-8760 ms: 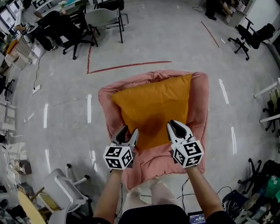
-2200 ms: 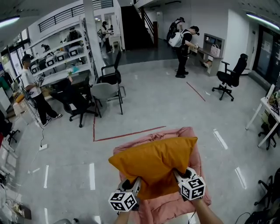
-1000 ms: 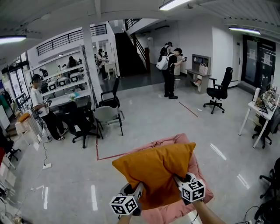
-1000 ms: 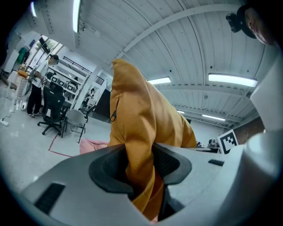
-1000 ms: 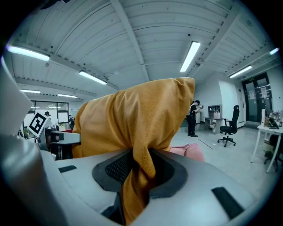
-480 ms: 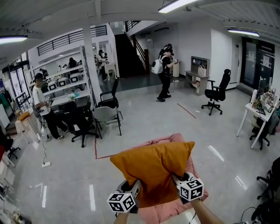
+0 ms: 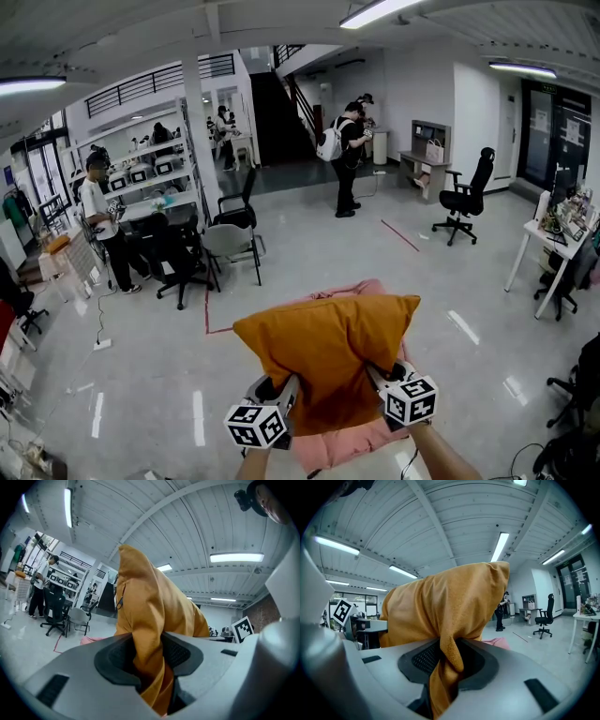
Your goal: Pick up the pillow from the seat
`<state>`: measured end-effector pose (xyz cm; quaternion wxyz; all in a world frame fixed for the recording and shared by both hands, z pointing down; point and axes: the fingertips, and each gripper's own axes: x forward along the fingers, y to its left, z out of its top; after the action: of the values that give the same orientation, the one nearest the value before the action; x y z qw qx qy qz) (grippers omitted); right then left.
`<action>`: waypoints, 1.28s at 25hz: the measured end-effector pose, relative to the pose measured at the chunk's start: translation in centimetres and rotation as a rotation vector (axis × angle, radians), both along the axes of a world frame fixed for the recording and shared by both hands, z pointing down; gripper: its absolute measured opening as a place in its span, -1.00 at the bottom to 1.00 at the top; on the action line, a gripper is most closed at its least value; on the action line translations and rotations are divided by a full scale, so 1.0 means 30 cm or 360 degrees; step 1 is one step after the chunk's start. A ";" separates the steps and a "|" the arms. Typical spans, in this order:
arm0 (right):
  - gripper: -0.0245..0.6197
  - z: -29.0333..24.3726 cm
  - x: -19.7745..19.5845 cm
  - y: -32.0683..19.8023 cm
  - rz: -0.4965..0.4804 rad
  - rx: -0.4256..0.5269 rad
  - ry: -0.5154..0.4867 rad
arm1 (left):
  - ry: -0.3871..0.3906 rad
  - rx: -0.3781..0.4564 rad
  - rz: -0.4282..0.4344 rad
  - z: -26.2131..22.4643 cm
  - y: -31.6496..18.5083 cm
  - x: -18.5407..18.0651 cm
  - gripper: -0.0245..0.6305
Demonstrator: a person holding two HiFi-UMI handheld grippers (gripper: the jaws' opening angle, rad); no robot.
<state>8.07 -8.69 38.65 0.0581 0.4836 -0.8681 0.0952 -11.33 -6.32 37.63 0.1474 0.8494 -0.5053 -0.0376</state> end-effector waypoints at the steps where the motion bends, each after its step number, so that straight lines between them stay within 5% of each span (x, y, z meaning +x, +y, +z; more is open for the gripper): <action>1: -0.56 -0.004 0.012 0.013 -0.0001 0.0004 -0.0003 | -0.0004 0.0008 0.0000 -0.006 0.015 0.012 -0.45; 32: -0.56 -0.108 0.208 0.345 -0.0063 0.0143 -0.0051 | 0.0012 0.0084 -0.0065 -0.098 0.373 0.209 -0.44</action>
<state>14.32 1.66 35.42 0.0243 0.4668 -0.8818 0.0627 -5.07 4.88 34.70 0.1261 0.8424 -0.5208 -0.0571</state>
